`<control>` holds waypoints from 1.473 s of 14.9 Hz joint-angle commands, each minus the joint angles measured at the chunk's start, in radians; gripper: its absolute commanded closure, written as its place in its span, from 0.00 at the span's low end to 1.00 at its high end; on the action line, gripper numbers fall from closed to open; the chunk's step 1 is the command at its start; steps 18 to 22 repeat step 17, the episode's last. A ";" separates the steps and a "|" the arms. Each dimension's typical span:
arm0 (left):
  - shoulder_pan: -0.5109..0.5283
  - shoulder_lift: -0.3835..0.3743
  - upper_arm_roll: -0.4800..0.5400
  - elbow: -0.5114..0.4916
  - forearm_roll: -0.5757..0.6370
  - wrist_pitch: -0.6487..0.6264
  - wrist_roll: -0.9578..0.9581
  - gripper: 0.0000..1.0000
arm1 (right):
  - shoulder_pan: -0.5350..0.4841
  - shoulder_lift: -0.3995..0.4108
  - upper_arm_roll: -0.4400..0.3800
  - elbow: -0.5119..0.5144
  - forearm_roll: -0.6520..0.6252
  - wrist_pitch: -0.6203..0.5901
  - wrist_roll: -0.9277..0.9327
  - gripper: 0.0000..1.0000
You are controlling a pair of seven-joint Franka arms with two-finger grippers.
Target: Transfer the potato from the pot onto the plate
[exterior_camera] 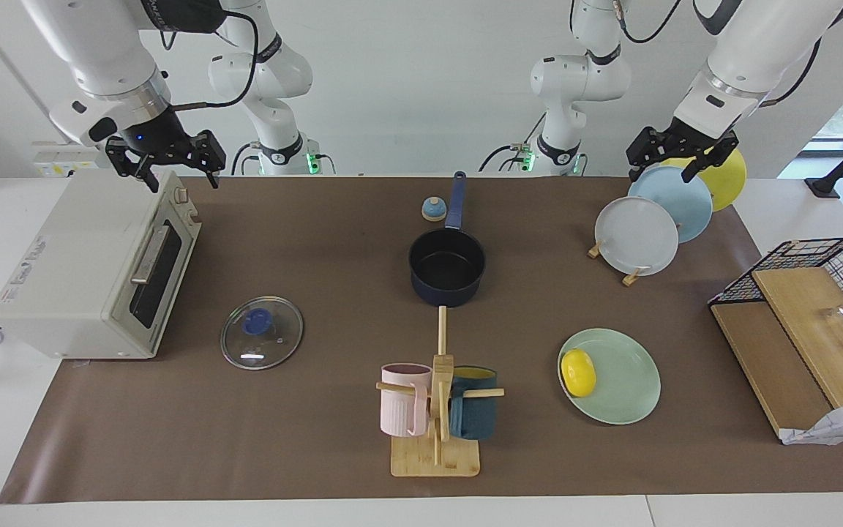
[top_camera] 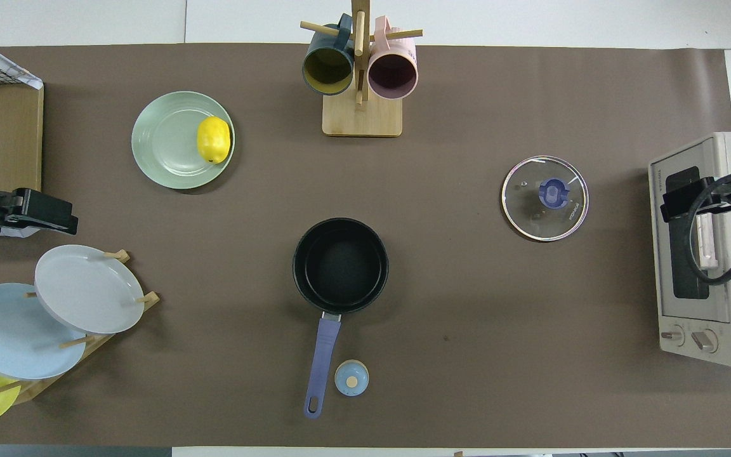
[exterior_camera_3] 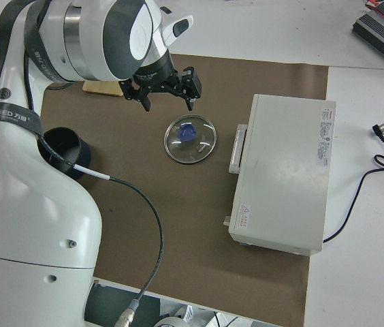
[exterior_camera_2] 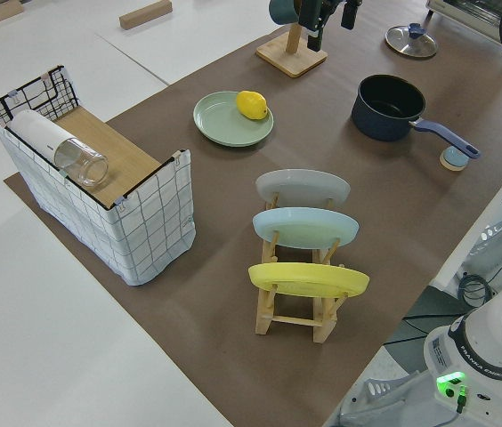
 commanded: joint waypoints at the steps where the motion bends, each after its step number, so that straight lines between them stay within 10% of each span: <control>1: 0.005 0.005 -0.009 0.017 0.009 -0.001 -0.003 0.00 | -0.013 -0.014 0.009 -0.015 -0.004 0.004 0.007 0.00; 22: 0.073 -0.023 -0.045 -0.021 0.015 0.026 0.015 0.00 | -0.013 -0.014 0.009 -0.017 -0.004 0.004 0.007 0.00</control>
